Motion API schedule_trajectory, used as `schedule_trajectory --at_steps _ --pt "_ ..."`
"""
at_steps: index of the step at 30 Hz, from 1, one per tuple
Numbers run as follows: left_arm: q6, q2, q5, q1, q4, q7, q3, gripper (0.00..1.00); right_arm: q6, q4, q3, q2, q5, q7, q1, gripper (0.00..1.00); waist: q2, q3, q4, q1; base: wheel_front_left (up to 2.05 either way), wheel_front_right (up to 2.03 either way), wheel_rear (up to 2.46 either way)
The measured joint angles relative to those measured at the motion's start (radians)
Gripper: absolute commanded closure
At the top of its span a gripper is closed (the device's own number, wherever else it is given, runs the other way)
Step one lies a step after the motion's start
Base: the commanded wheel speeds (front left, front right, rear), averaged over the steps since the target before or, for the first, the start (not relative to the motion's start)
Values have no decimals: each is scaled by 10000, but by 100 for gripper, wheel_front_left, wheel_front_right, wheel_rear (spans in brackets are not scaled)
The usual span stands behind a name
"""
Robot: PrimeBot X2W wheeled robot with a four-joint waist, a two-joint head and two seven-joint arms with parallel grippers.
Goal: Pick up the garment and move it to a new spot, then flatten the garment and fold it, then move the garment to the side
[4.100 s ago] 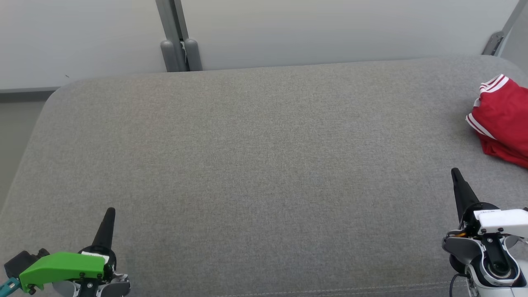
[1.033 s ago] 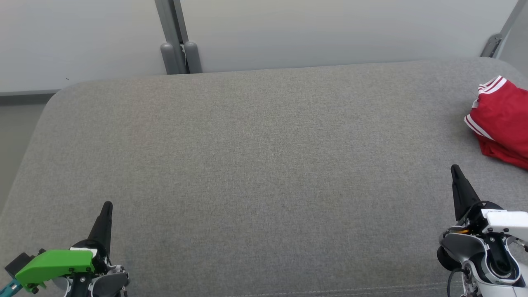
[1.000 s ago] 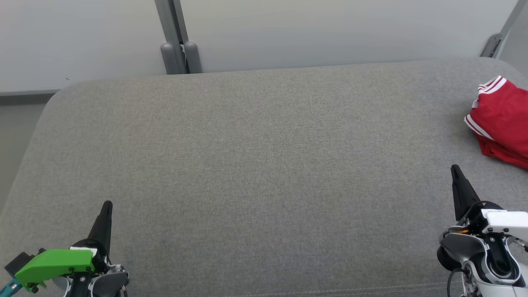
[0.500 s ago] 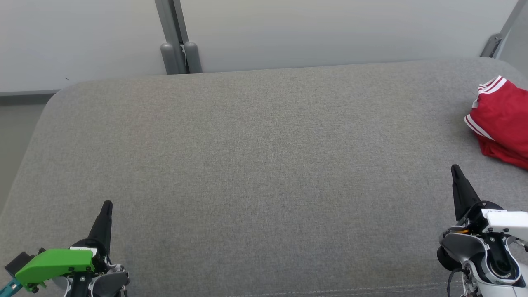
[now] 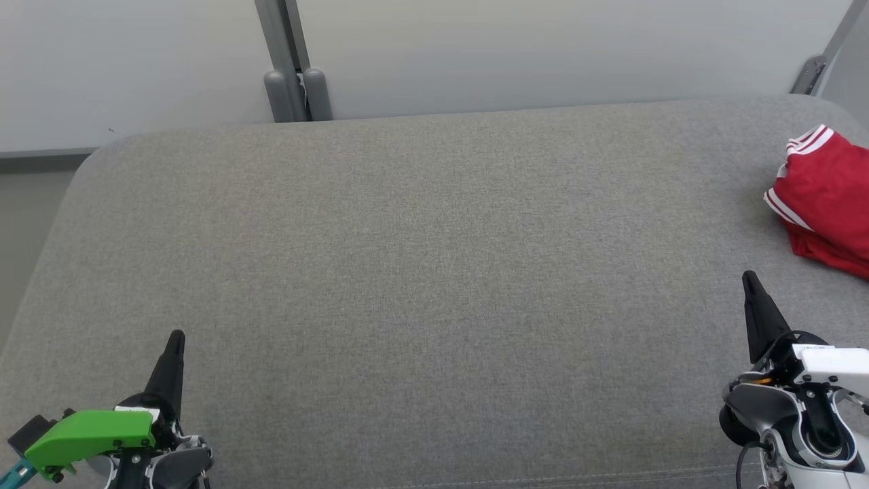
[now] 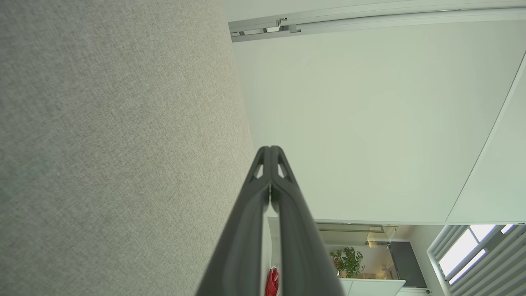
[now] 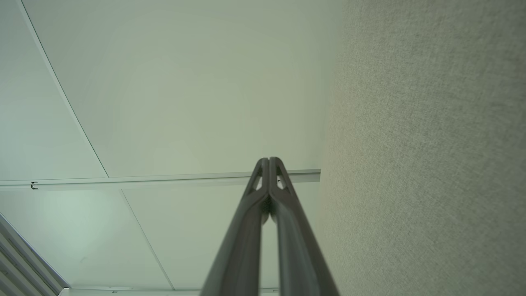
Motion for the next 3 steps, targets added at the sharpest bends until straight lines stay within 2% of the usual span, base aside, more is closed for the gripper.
schedule_trajectory --at_steps 3 --pt "0 -2 0 0 2 0 2 100 0 0 0 2 0 0 0 100 0 0 0 0 0 0 0"
